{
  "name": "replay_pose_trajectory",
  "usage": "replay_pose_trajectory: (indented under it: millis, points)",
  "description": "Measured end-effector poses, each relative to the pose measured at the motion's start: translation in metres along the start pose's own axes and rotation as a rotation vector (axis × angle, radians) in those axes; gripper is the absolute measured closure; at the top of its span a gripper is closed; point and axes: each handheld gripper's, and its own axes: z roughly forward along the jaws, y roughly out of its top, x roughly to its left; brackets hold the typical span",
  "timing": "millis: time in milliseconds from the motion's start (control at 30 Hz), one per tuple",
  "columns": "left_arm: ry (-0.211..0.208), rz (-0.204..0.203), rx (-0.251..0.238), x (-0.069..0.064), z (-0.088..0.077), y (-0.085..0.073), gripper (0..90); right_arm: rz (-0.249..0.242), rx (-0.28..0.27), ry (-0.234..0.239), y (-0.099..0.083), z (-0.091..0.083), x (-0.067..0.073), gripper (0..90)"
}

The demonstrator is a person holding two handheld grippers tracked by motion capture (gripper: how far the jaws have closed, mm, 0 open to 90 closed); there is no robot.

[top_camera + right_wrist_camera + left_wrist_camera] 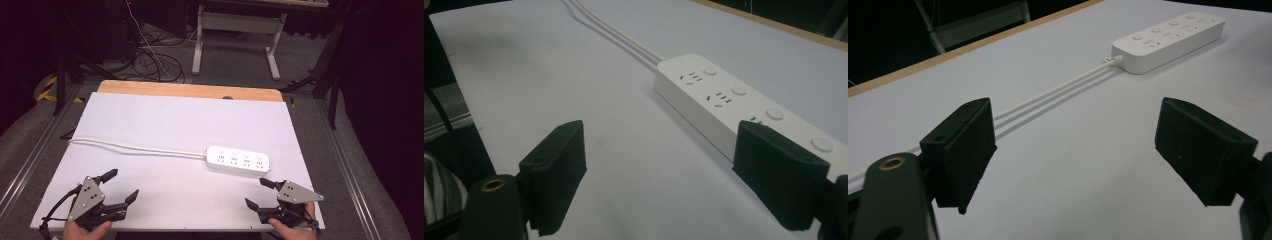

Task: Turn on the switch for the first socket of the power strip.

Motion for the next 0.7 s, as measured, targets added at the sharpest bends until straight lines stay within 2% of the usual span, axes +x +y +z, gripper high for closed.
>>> replay_pose_trajectory:
  millis: [333,533,700]
  points:
    - [0.021,0.035,0.01,-0.002,-0.001,0.001,17.4,-0.011,0.03,0.015,0.011,0.0,-0.003,26.5]
    - [0.022,0.017,0.008,-0.002,-0.001,0.0,17.3,-0.009,0.029,0.02,0.021,0.0,-0.007,26.6]
    - [0.021,0.024,0.01,-0.001,-0.002,0.0,17.3,-0.02,0.038,0.026,0.039,0.005,-0.012,27.1]
